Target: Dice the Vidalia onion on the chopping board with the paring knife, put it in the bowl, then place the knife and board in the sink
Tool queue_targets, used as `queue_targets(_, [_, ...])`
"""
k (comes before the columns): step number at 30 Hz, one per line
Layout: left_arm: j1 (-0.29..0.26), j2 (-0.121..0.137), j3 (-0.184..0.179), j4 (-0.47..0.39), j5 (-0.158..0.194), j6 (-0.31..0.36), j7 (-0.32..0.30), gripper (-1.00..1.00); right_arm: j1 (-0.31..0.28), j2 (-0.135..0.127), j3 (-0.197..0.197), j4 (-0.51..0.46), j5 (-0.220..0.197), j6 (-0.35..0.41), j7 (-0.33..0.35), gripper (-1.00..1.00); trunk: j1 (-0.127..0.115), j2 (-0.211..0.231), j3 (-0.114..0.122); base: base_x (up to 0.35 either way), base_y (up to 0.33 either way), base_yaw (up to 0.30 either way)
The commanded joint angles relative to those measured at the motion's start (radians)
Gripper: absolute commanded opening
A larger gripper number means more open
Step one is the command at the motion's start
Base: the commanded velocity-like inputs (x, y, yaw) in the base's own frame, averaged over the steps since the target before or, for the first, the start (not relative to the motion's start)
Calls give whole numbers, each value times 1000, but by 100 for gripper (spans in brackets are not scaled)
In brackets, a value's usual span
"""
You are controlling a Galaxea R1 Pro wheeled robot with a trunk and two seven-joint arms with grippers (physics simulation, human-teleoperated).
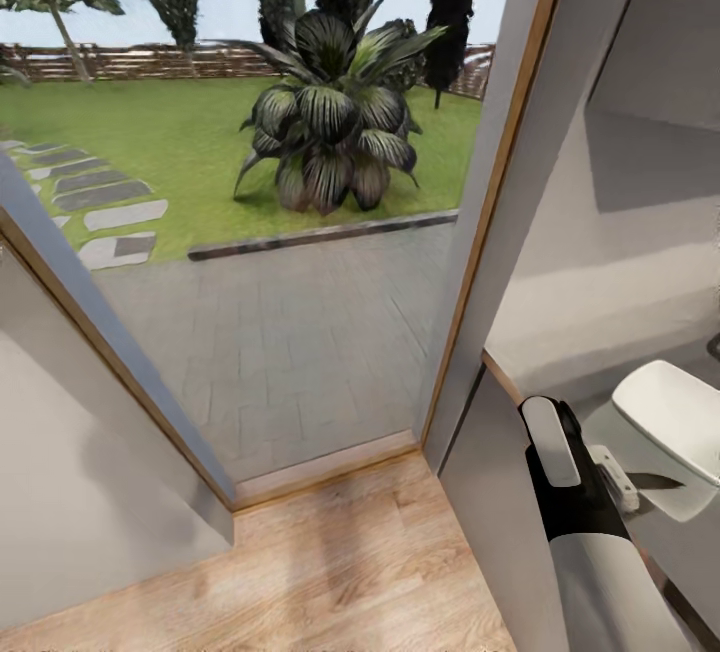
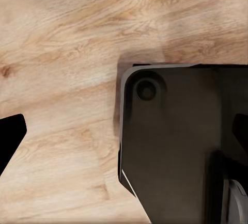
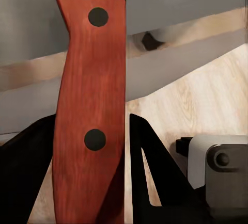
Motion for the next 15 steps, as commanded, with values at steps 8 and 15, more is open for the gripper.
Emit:
queue_targets(8, [0, 2, -8, -2, 9, -3, 8, 100, -1, 1, -2, -1, -3, 9, -4, -100, 0, -2, -2, -30, 0, 0])
queue_targets(15, [0, 2, -8, -2, 9, -3, 8, 100, -1, 4, 1, -1, -3, 9, -4, -100, 0, -2, -2, -282, 0, 0])
